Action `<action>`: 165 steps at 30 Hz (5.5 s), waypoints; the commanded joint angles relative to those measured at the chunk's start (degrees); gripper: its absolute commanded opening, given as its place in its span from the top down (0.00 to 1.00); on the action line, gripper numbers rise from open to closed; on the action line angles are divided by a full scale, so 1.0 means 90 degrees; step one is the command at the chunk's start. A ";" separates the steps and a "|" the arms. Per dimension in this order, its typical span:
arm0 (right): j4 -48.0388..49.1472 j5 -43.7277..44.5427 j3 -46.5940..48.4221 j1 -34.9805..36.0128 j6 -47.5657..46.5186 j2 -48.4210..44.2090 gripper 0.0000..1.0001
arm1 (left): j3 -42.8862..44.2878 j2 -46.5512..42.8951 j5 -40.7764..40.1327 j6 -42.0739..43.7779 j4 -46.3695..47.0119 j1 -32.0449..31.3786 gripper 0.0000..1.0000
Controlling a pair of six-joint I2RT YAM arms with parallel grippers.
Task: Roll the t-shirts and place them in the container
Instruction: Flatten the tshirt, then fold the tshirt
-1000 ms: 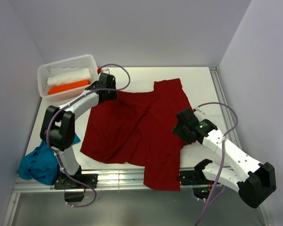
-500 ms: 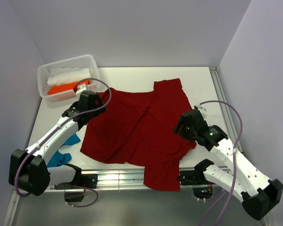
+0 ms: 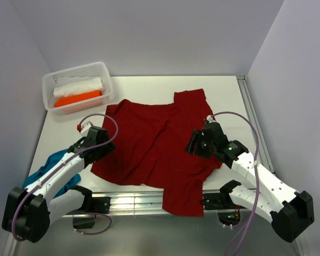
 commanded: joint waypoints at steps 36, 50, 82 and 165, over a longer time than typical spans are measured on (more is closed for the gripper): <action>0.0979 -0.0694 -0.0018 -0.0035 -0.0766 0.0581 0.38 | -0.0586 -0.0459 -0.0256 -0.2125 -0.1514 0.0027 0.47; 0.1018 -0.0684 -0.0145 -0.0035 -0.0668 0.0424 0.38 | -0.0694 -0.0117 -0.0256 -0.1920 -0.1251 0.0018 0.59; 0.0852 -0.0859 -0.0448 -0.0035 -0.0727 0.0404 0.37 | 0.0663 -0.0009 -0.1125 -0.2554 -0.2929 -0.0480 0.99; -0.3825 0.1522 -0.0332 0.7641 0.6480 -0.1031 1.00 | 0.0585 -0.1562 -0.2159 -0.3570 -0.3515 -0.0012 1.00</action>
